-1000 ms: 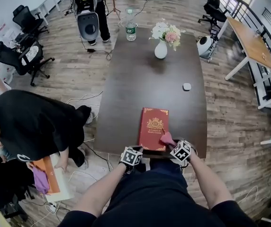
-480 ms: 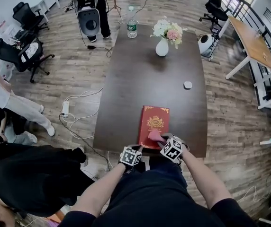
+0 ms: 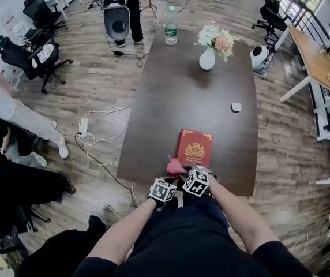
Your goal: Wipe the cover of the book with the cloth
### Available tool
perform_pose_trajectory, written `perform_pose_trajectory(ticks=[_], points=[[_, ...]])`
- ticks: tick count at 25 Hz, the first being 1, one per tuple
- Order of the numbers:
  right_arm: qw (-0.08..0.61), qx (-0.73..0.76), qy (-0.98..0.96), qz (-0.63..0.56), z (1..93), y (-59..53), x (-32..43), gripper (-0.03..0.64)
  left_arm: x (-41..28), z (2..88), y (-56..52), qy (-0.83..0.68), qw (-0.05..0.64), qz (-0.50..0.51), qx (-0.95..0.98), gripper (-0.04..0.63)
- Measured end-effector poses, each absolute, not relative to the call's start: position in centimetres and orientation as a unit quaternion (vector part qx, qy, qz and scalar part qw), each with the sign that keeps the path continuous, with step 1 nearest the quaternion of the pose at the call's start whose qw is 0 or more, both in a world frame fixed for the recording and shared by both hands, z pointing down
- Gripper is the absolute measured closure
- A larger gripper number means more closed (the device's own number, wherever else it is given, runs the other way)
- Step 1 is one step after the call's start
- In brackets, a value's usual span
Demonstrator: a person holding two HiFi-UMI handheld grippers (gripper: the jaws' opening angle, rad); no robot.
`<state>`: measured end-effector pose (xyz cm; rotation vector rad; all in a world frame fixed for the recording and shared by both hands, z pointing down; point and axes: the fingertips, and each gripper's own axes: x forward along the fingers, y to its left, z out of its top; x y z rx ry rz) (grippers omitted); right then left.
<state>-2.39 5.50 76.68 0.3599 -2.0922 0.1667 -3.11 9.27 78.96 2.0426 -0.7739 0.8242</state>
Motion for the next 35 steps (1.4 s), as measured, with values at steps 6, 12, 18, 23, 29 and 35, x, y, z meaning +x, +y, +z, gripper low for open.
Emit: perform_pose_trajectory(ticks=[6, 12, 18, 23, 29, 35], points=[[0.492, 0.127, -0.859, 0.054, 77.3, 5.5, -4.4, 0.500, -3.1, 78.7, 9.5, -0.308, 0.394, 0.324, 0.803, 0.600], [0.504, 0.110, -0.855, 0.056, 78.9, 5.7, -5.2, 0.500, -3.0, 78.6, 9.4, -0.310, 0.393, 0.322, 0.804, 0.600], [0.494, 0.109, -0.859, 0.079, 79.3, 5.8, -4.8, 0.500, -2.9, 78.9, 9.7, -0.311, 0.395, 0.320, 0.803, 0.600], [0.490, 0.110, -0.861, 0.083, 79.2, 5.8, -4.6, 0.500, -2.9, 78.8, 9.7, -0.310, 0.396, 0.320, 0.803, 0.600], [0.491, 0.116, -0.859, 0.090, 79.4, 5.9, -4.0, 0.500, -3.0, 78.8, 9.8, -0.309, 0.394, 0.321, 0.804, 0.600], [0.492, 0.120, -0.857, 0.094, 79.3, 5.9, -2.7, 0.500, -2.9, 78.7, 9.7, -0.307, 0.393, 0.323, 0.804, 0.600]])
